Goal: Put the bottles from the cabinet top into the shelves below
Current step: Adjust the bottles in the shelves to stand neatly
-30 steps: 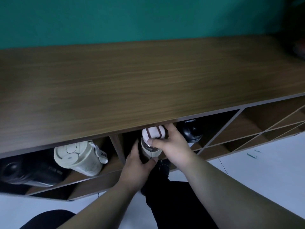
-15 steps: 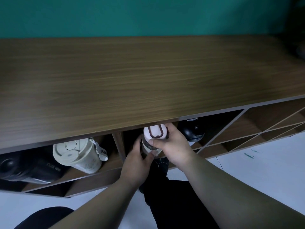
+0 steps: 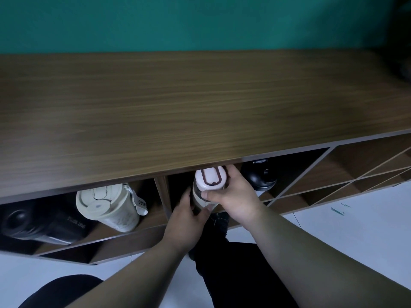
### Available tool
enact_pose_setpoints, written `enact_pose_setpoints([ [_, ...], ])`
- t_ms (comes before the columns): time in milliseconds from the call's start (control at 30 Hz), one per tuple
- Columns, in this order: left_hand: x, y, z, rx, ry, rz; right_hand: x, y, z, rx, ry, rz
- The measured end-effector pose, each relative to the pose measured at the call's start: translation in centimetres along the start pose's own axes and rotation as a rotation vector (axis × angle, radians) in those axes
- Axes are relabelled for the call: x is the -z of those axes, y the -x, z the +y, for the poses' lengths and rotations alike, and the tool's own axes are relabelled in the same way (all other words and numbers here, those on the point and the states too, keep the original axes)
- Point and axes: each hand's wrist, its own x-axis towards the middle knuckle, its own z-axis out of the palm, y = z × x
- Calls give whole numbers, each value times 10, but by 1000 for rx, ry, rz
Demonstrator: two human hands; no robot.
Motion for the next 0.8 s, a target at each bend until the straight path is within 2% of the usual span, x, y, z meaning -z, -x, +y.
enact_pose_setpoints([
  [133,5,8,0,132,39,-64,3,6,-4,9,177,52],
  [300,29,28,-5,174,-194,-269,-1,44,-21,155,405,170],
  [367,45,37,-8,176,-295,-314,-12,64,-28,221,479,103],
  [500,83,54,-27,191,-353,-369,-49,94,-38,237,522,-208],
  [600,117,69,-49,239,-351,-333,-74,101,-41,267,642,-343],
  [700,149,77,-60,292,-286,-244,-92,103,-48,313,657,-351],
  [800,171,81,-52,271,-157,-102,-110,96,-59,348,616,-310],
])
